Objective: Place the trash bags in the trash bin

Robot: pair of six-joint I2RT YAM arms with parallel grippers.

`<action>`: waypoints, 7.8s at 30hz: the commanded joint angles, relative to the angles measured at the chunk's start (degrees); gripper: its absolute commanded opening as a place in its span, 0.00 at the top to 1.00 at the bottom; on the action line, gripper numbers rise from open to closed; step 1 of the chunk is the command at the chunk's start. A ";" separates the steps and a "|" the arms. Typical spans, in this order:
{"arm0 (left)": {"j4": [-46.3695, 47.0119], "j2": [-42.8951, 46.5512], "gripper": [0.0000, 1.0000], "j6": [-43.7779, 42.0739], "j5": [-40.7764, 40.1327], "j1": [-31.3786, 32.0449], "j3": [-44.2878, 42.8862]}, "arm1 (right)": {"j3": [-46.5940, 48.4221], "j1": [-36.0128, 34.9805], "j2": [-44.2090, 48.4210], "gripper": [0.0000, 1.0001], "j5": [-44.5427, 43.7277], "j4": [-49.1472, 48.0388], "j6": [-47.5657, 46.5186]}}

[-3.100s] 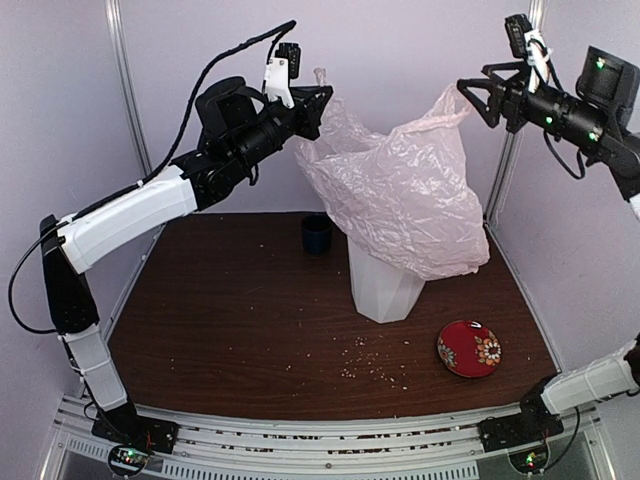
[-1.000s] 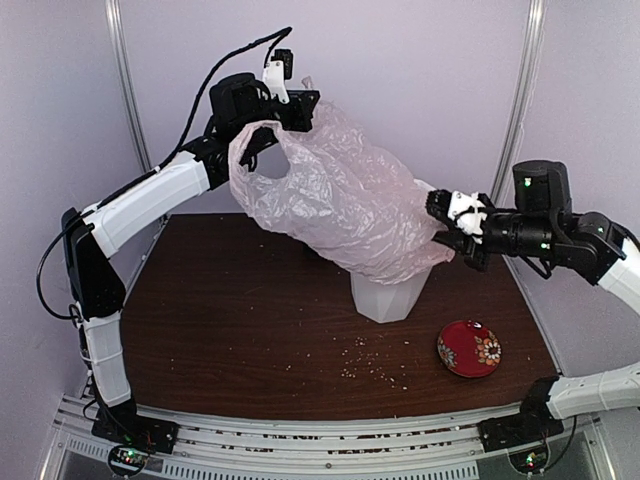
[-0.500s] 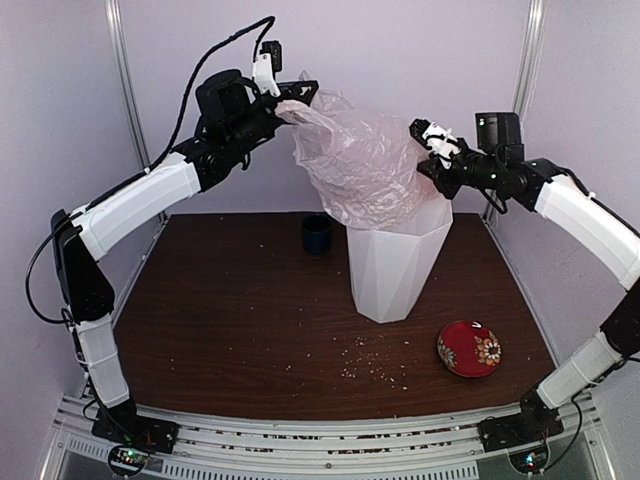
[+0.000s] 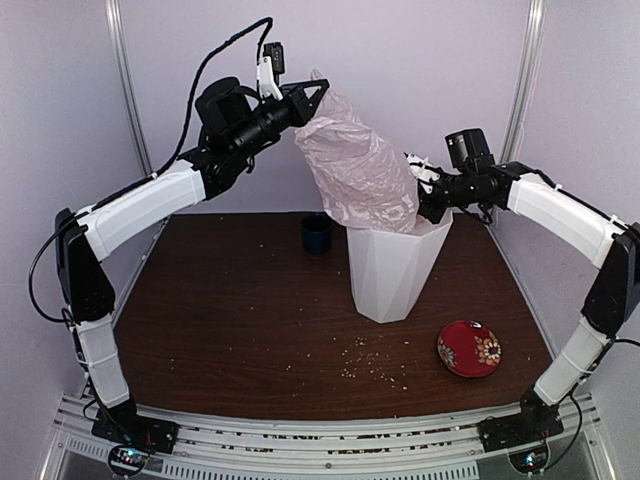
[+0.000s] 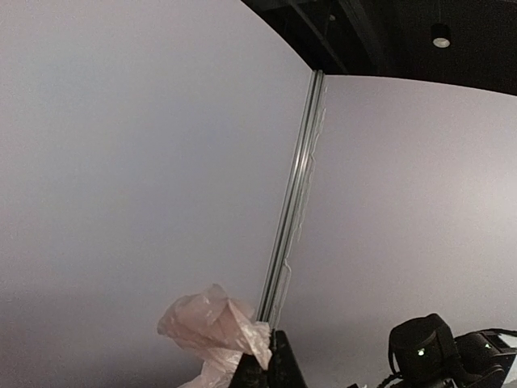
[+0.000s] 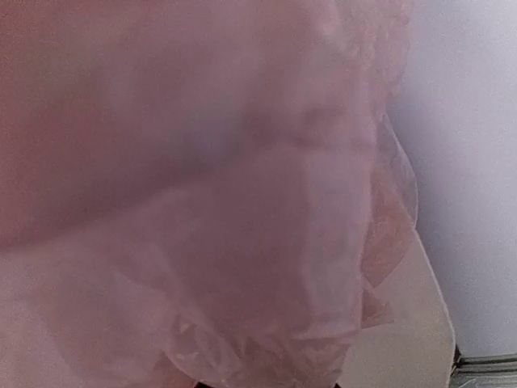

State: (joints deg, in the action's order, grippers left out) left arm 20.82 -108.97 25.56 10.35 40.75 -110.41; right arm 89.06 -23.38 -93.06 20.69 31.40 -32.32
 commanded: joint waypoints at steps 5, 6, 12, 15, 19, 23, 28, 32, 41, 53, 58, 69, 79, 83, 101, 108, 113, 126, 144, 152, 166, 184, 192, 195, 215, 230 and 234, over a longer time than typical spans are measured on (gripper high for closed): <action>12.70 -10.80 1.00 7.37 7.35 2.83 -11.35 | 1.39 0.28 4.59 0.58 -1.10 3.28 9.59; 12.41 -12.61 1.00 7.36 7.62 3.48 -14.09 | 0.78 0.26 6.63 0.54 -1.98 2.49 10.83; 11.91 -20.89 1.00 7.01 6.16 6.47 -25.60 | -1.82 0.91 16.93 0.38 -14.96 0.06 15.89; 13.91 -22.96 1.00 7.71 5.05 6.86 -26.56 | -3.82 3.09 20.28 0.36 -18.06 -1.01 17.32; 17.33 -25.94 1.00 8.87 3.44 7.06 -28.07 | -5.67 5.19 25.59 0.34 -10.58 1.90 14.36; 17.43 -29.09 1.00 9.42 2.35 7.17 -30.86 | -7.52 5.12 28.53 0.32 -6.55 4.95 12.21; 18.86 -27.88 1.00 8.99 1.38 7.22 -30.48 | -8.17 5.12 23.56 0.38 -8.47 5.29 11.99; 20.47 -25.61 1.00 8.93 -0.89 7.18 -30.47 | -8.36 5.17 18.69 0.42 -11.02 3.08 13.48; 23.53 -26.04 1.00 10.36 -10.09 7.06 -31.81 | -3.29 4.94 9.08 0.75 3.46 2.90 13.41; 30.67 -19.88 1.00 14.39 -2.44 7.10 -12.18 | -1.61 4.45 14.50 0.49 1.38 16.35 10.95; 31.07 -18.74 1.00 14.46 -4.88 7.07 -9.83 | 0.11 4.45 20.09 0.44 -0.99 21.00 9.18; 28.83 -22.12 1.00 18.04 -7.43 7.69 -21.49 | -5.16 -7.02 31.47 0.46 2.86 20.26 5.92; 28.18 -22.75 1.00 21.66 -7.84 7.81 -23.10 | -8.43 -14.68 26.03 0.32 -13.85 7.00 6.29; 28.03 -23.04 1.00 19.30 -8.59 7.76 -23.53 | -10.48 -14.47 25.45 0.60 -17.99 -1.35 10.47; 38.05 -12.40 1.00 19.63 -3.32 6.13 7.65 | -17.30 -1.15 24.89 0.84 1.86 -2.89 11.03; 40.83 -5.01 1.00 15.64 -4.67 6.10 18.10 | -15.06 -5.32 24.97 0.81 4.94 -2.19 13.73; 42.17 -6.02 1.00 16.99 -2.91 6.10 16.16 | -14.27 -4.61 16.55 0.83 -0.26 -2.63 17.60; 39.61 -20.35 1.00 24.48 -0.09 6.27 -3.33 | -10.96 -1.28 24.92 0.32 1.53 7.16 14.23; 37.25 -19.08 1.00 20.90 -2.02 6.62 0.54 | 13.24 -16.30 23.27 0.20 -1.55 17.95 13.85; 36.49 -18.34 1.00 19.57 -2.19 7.29 0.67 | 17.85 -22.74 15.33 0.18 -19.27 13.48 14.03; 34.92 -16.43 1.00 18.61 -1.23 7.47 1.20 | 18.61 -22.40 13.78 0.36 -22.98 10.87 14.39; 22.94 -28.62 1.00 18.15 2.94 7.42 -23.34 | 20.98 -10.22 11.71 0.55 -15.18 11.23 18.74; 25.37 -18.90 1.00 11.57 5.47 8.82 -6.67 | 16.10 -10.11 13.82 0.81 -11.14 10.15 19.03; 23.62 -15.31 1.00 7.58 3.42 8.79 -2.06 | 13.16 -9.99 14.60 0.91 -11.31 8.87 19.15; 7.11 16.44 1.00 10.16 8.41 4.86 35.00 | 2.11 11.98 15.20 1.00 5.01 -5.16 27.00; -6.73 32.22 1.00 10.81 19.62 4.96 54.59 | -21.44 12.54 34.12 1.00 7.47 -10.47 28.98; -14.12 33.21 1.00 7.13 19.23 4.49 54.68 | -24.32 13.36 34.61 1.00 6.48 -11.31 28.51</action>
State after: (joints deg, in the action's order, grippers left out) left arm 13.39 -77.38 36.51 28.80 45.80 -56.07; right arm 67.51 -10.90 -58.39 28.23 21.39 -4.05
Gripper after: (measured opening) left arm 0.006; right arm 0.018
